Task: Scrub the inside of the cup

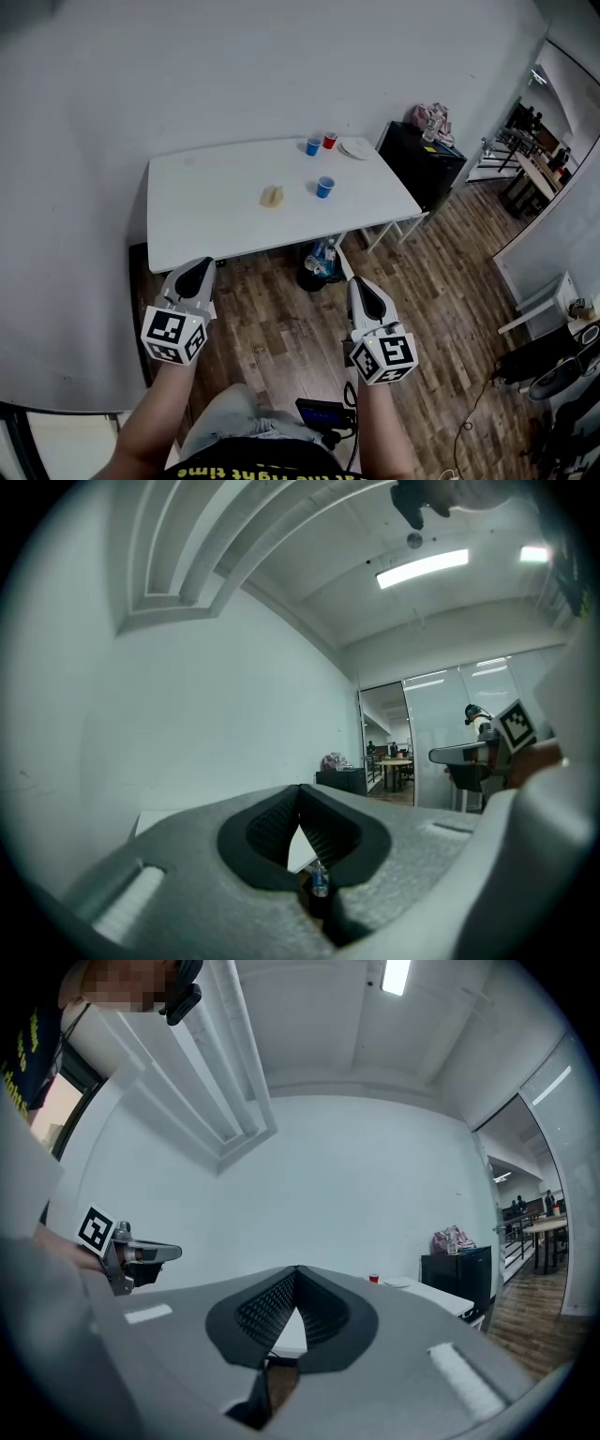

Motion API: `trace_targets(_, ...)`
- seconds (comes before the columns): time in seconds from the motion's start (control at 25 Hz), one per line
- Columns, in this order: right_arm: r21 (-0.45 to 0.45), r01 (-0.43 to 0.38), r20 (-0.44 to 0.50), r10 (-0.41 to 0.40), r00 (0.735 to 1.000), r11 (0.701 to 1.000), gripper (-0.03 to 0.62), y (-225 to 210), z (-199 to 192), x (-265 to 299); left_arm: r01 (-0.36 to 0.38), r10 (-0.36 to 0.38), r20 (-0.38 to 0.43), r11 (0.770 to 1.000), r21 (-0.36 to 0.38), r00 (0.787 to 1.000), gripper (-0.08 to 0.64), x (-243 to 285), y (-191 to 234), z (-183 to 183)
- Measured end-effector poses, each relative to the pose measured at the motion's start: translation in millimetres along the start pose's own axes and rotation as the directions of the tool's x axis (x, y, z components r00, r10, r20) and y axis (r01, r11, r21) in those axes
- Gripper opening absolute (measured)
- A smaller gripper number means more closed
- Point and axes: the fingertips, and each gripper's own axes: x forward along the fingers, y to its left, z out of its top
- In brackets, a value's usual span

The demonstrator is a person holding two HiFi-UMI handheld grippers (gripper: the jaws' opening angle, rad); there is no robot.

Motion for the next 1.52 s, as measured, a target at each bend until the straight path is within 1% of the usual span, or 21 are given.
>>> trace_targets(0.2,0.016,-0.008,-0.009,0.008,1.000,1.000,0.006,-4,-6,10,0.001,-0.001,-0.004,1.000,0.004,1.000,0.003,11,0,1)
trace_targets(0.48,0.015,0.014,-0.028,-0.014,1.000,1.000,0.006,-27,-16,34,0.018,-0.018,-0.001,1.000,-0.005,1.000,0.002,51,7,-7)
trace_targets(0.84,0.011,0.068,-0.032,-0.068,0.997,0.998,0.006,-67,-16,78,0.079,-0.079,0.006,0.997,-0.005,0.997,0.002,127,16,-7)
trace_targets(1.08,0.002,0.086,-0.038,-0.086,0.996,0.996,0.006,-89,-10,115,0.115,-0.115,0.018,0.993,0.001,0.993,0.002,177,30,6)
trace_targets(1.2,-0.004,0.089,-0.041,-0.089,0.995,0.996,0.006,-97,-8,135,0.122,-0.122,0.024,0.993,0.007,0.992,0.002,200,40,12)
trace_targets(1.52,-0.012,0.084,-0.056,-0.085,0.995,0.996,0.006,-114,-11,198,0.151,-0.151,0.015,0.989,0.009,0.988,0.002,262,67,10)
